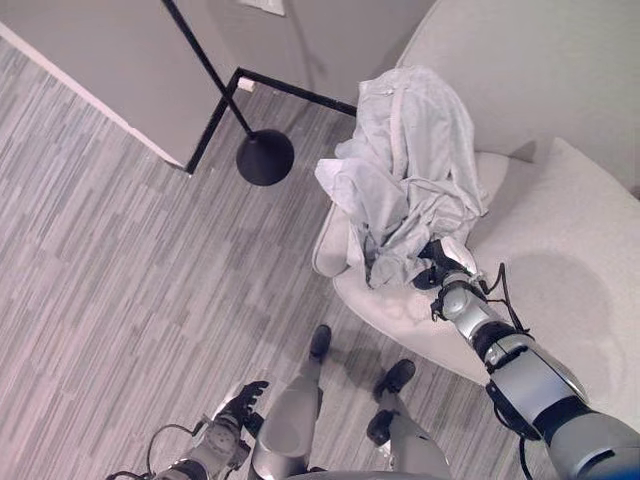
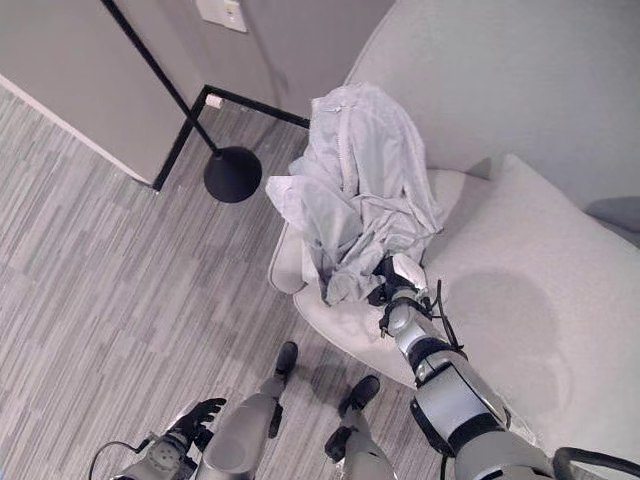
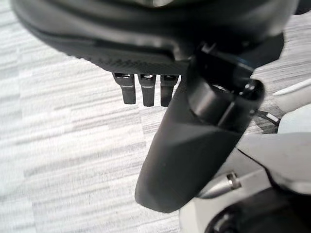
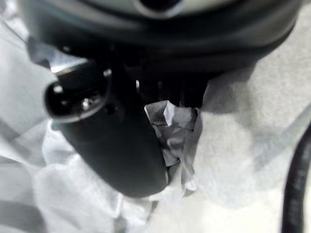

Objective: Hang the clothes on the sofa on the clothes rack.

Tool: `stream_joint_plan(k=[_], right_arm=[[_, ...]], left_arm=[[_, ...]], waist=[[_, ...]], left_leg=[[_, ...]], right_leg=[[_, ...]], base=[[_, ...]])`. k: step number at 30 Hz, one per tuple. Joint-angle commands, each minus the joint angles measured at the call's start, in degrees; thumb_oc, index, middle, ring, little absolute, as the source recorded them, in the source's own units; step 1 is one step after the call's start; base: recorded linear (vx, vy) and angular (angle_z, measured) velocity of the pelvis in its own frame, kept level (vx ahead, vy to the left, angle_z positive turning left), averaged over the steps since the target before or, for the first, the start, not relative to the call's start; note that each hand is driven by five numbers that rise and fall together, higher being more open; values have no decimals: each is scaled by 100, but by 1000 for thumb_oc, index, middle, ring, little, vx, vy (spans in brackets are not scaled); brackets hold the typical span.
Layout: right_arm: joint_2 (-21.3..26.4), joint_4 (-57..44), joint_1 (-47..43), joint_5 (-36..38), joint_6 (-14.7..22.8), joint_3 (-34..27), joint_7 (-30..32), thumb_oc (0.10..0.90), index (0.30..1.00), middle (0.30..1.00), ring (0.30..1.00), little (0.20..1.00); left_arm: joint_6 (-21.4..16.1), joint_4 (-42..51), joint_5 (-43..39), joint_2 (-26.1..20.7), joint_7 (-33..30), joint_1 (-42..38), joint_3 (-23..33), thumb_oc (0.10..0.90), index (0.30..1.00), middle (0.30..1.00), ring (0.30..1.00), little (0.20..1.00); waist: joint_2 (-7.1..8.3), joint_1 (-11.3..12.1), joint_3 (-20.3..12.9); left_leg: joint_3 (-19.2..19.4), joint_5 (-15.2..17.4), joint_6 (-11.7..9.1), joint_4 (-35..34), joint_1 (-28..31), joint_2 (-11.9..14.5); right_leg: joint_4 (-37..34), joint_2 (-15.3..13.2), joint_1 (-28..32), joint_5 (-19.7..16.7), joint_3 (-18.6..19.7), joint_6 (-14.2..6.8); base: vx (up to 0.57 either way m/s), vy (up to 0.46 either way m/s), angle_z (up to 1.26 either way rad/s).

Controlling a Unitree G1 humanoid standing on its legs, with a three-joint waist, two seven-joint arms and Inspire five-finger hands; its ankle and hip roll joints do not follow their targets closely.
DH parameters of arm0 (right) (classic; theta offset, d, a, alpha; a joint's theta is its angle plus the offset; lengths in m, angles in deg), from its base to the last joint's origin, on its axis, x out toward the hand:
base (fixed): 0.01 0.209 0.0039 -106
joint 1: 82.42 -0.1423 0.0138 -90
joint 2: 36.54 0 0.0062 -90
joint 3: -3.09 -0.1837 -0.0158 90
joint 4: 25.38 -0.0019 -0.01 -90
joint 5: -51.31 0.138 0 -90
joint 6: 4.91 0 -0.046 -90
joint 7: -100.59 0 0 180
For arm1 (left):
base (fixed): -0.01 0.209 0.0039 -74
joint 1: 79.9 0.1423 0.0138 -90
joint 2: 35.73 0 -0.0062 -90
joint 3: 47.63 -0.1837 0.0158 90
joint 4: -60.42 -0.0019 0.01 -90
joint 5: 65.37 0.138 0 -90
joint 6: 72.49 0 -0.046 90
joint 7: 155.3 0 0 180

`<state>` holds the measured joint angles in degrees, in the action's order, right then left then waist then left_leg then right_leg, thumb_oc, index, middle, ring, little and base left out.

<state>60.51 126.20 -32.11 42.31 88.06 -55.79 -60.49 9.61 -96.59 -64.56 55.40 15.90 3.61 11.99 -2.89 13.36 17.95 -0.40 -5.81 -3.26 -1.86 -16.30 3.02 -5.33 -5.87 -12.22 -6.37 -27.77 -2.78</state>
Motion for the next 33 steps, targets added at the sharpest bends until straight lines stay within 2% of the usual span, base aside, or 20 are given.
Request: stream_joint_plan(k=[1,7,9,10,11,16,17,18,22,24,28,31,32,33], right_arm=[[577,-756,264,-440,28,-451,564,400,300,300,300,300],[1719,-3029,1284,-1468,-83,-1898,1135,400,300,300,300,300],[2082,-3895,1504,-1976,-167,-2531,1354,400,300,300,300,300],[2077,-3935,1543,-1991,-181,-2561,1339,400,300,300,300,300],[2264,-4405,1573,-2365,-244,-2863,1475,400,300,300,300,300],[2413,-5257,1589,-2895,-378,-3353,1547,400,300,300,300,300],[2404,-5282,1604,-2905,-387,-3369,1535,400,300,300,300,300],[2427,-5465,1470,-3056,-435,-3482,1570,400,300,300,300,300],[2444,-5633,820,-2915,-458,-3529,1691,400,300,300,300,300],[2595,-5485,197,-2770,-464,-3330,1743,400,300,300,300,300],[2698,-5422,-409,-2720,-472,-3081,1729,400,300,300,300,300],[2871,-5313,-1033,-2674,-516,-2772,1726,400,300,300,300,300],[2831,-5298,-1322,-2561,-505,-2632,1729,400,300,300,300,300],[2833,-5280,-1357,-2554,-505,-2609,1735,400,300,300,300,300]], left_arm=[[-148,-78,202,139,-155,-140,36,800,900,900,900,900],[-238,733,259,-84,-156,20,550,800,900,900,900,900],[-256,1405,322,-314,-86,68,693,800,900,900,900,900],[-241,1430,323,-325,-78,82,687,800,900,900,900,900],[-272,1964,353,-462,-35,117,788,800,900,900,900,900],[-280,2958,275,-706,141,288,950,800,900,900,900,900],[-266,2989,271,-720,151,303,955,800,900,900,900,900],[-280,3496,176,-829,210,405,1036,800,900,900,900,900],[-331,4187,-131,-956,217,597,1203,800,900,900,900,900],[-395,4679,-272,-1080,143,718,1355,800,900,900,900,900],[-456,5142,-67,-1194,-16,702,1481,800,900,900,900,900],[-587,5642,88,-1259,-226,625,1581,800,900,900,900,900],[-743,5983,-17,-1297,-329,554,1613,800,900,900,900,900],[-739,5997,-22,-1296,-327,556,1627,800,900,900,900,900]], waist=[[246,-94,-230],[332,-358,-530],[345,-410,-720],[346,-400,-712],[355,-444,-850],[388,-451,-1139],[390,-450,-1130],[399,-432,-1284],[446,-346,-1567],[511,-270,-1719],[584,-204,-1837],[670,-147,-1910],[733,-105,-1954],[728,-114,-1942]], left_leg=[[353,-38,-161,-305,-65,188],[540,123,-119,-274,334,249],[592,184,-102,-268,569,265],[593,188,-103,-267,584,266],[622,218,-92,-266,713,271],[684,295,-75,-267,996,281],[689,259,-65,-275,991,275],[699,293,-60,-275,1125,285],[718,387,-52,-259,1350,296],[733,406,-57,-260,1484,298],[721,382,-58,-267,1557,293],[687,364,-76,-268,1594,295],[670,421,-98,-255,1635,298],[674,378,-86,-263,1620,289]], right_leg=[[33,-147,421,609,559,-379],[33,-145,728,741,629,-376],[33,-131,932,807,658,-372],[33,-130,947,810,659,-372],[33,-118,1048,841,678,-369],[33,-83,1277,893,720,-361],[33,-88,1268,864,716,-358],[33,-81,1385,878,724,-353],[33,-56,1579,936,752,-347],[33,-44,1703,949,743,-333],[33,-26,1769,939,732,-311],[33,-3,1825,939,709,-289],[34,21,1883,979,715,-276],[33,12,1866,945,708,-274]], base=[[16,-3,-18],[12,-36,-21],[7,-39,-11],[18,-28,-8],[-12,-9,-12],[2,-12,-8],[2,-2,-13],[28,9,-15],[13,8,-9],[-18,12,-10],[4,1,-8],[-5,-6,2],[-17,-11,5],[0,0,0]])
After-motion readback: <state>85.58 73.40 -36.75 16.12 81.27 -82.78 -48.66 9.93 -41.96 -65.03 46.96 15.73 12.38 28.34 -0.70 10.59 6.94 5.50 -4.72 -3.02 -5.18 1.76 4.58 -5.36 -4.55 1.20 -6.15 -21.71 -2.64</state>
